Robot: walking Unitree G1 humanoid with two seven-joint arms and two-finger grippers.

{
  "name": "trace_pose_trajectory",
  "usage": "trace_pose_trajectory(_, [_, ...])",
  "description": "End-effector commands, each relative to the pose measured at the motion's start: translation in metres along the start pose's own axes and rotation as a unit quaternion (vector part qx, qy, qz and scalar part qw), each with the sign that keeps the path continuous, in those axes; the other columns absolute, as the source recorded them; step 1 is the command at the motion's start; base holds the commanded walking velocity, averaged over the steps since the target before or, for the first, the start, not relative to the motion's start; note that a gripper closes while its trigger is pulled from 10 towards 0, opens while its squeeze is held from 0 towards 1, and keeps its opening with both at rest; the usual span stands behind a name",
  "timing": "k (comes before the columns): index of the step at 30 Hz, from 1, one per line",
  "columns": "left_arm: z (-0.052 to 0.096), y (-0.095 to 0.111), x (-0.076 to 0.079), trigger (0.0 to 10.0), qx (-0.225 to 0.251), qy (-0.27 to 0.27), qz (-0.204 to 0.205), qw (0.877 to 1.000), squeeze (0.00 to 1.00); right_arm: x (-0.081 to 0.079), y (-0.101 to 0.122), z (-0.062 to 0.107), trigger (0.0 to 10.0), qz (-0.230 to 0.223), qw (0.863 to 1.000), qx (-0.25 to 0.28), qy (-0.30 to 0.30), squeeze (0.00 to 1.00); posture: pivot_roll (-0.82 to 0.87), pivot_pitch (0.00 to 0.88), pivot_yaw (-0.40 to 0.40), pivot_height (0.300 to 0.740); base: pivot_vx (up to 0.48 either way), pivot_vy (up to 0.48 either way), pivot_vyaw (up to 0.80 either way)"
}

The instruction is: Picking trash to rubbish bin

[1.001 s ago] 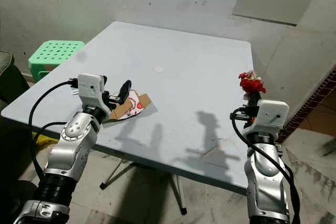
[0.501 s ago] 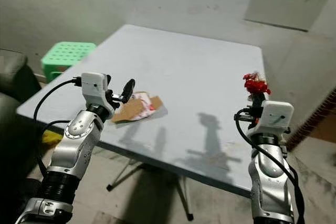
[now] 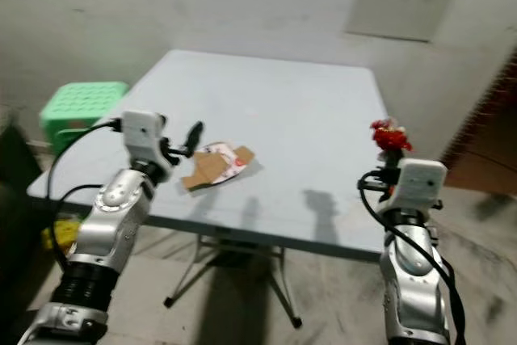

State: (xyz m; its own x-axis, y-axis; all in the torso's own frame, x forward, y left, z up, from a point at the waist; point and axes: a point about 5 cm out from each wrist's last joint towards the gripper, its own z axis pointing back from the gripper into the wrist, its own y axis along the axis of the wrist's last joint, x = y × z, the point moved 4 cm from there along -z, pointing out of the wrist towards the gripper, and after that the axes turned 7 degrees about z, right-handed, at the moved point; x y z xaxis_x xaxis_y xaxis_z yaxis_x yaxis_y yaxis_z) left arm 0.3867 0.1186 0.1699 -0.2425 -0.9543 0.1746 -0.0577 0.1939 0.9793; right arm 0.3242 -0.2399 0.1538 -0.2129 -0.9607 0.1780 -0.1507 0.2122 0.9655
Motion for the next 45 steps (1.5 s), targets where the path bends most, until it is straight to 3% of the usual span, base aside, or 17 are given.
trace_pose_trajectory(1, [-0.004, 0.001, 0.011, 10.0, 0.000, -0.015, -0.001, 1.000, 0.00, 0.004, 0.001, -0.002, 10.0, 0.003, 1.000, -0.002, -0.008, 0.00, -0.08, 0.007, -0.035, 0.740, 0.000, 0.000, -0.77])
trace_pose_trajectory(16, [-0.002, 0.000, 0.020, 10.0, -0.003, -0.048, 0.004, 0.999, 0.00, 0.004, 0.000, -0.002, 10.0, 0.007, 1.000, -0.006, -0.002, 0.00, -0.08, 0.000, -0.039, 0.740, 0.000, 0.000, -0.77])
trace_pose_trajectory(21, [-0.003, -0.001, 0.021, 10.0, -0.005, -0.054, 0.009, 0.999, 0.00, 0.001, -0.001, -0.002, 10.0, 0.008, 1.000, -0.007, 0.002, 0.00, -0.08, 0.000, -0.038, 0.740, 0.000, -0.384, -0.77])
trace_pose_trajectory(45, [-0.004, -0.002, 0.022, 10.0, -0.008, -0.051, 0.015, 0.999, 0.00, 0.003, -0.004, -0.001, 10.0, 0.017, 1.000, -0.011, 0.006, 0.00, -0.08, 0.000, -0.038, 0.740, 0.000, 0.000, -0.77])
